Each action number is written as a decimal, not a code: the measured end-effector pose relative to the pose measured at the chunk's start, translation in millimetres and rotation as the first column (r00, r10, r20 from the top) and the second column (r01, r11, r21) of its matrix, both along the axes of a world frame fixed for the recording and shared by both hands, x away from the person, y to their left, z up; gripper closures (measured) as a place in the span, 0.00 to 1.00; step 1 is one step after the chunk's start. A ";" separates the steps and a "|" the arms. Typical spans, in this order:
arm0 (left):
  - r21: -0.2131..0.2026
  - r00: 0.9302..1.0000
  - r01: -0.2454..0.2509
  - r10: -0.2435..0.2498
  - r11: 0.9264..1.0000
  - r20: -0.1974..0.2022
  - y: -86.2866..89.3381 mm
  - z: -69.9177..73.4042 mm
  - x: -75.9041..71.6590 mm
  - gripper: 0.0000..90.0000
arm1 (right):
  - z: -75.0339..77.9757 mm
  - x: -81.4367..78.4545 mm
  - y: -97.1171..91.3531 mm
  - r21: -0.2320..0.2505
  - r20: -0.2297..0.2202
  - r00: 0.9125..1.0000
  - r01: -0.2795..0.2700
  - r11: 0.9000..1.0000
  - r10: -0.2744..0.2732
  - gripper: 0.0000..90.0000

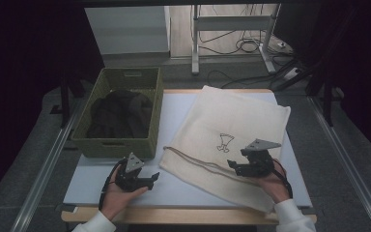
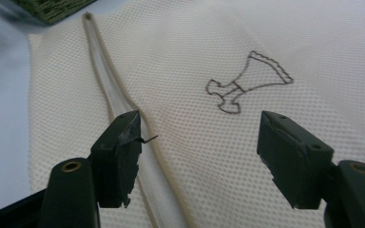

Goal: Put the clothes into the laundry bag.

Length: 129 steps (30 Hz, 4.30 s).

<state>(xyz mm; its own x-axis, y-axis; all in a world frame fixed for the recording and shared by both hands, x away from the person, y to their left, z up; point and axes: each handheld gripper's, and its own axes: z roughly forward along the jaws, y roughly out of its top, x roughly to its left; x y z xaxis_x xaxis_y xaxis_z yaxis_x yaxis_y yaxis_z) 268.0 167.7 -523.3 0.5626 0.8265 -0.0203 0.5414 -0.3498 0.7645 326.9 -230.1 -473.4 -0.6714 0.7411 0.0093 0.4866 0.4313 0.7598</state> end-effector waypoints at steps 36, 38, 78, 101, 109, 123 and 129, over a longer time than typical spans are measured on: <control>0.017 1.000 0.005 -0.005 1.000 -0.005 -0.3 -2.7 -0.8 0.24 | -2.3 39.8 83.6 -0.161 -0.112 0.988 -0.127 0.979 0.110 0.39; 0.013 1.000 0.003 -0.003 1.000 -0.003 -0.6 -2.2 -1.6 0.24 | -5.8 41.1 84.5 -0.180 -0.127 0.985 -0.135 0.974 0.114 0.40; 0.035 1.000 0.002 -0.002 0.999 -0.005 -2.5 -3.1 -2.7 0.25 | -28.5 58.4 79.5 -0.290 -0.224 0.973 -0.118 0.950 0.053 0.94; -0.035 0.999 -0.014 0.012 0.999 -0.041 -0.8 -2.8 -1.2 0.25 | 16.1 65.1 64.8 -0.160 -0.166 0.981 -0.130 0.979 0.103 0.95; -0.025 0.999 -0.025 0.024 0.999 -0.038 0.0 -3.9 -1.3 0.25 | 30.2 71.0 62.1 -0.119 -0.146 0.982 -0.135 0.984 0.118 0.95; -0.023 0.999 -0.026 0.026 0.999 -0.033 0.7 -4.0 -1.8 0.25 | 50.0 74.4 55.4 -0.077 -0.109 0.987 -0.131 0.988 0.122 0.95; -0.023 0.999 -0.033 0.032 0.999 -0.036 1.7 -4.4 -1.3 0.25 | 60.2 76.4 50.7 -0.051 -0.083 0.988 -0.133 0.990 0.129 0.95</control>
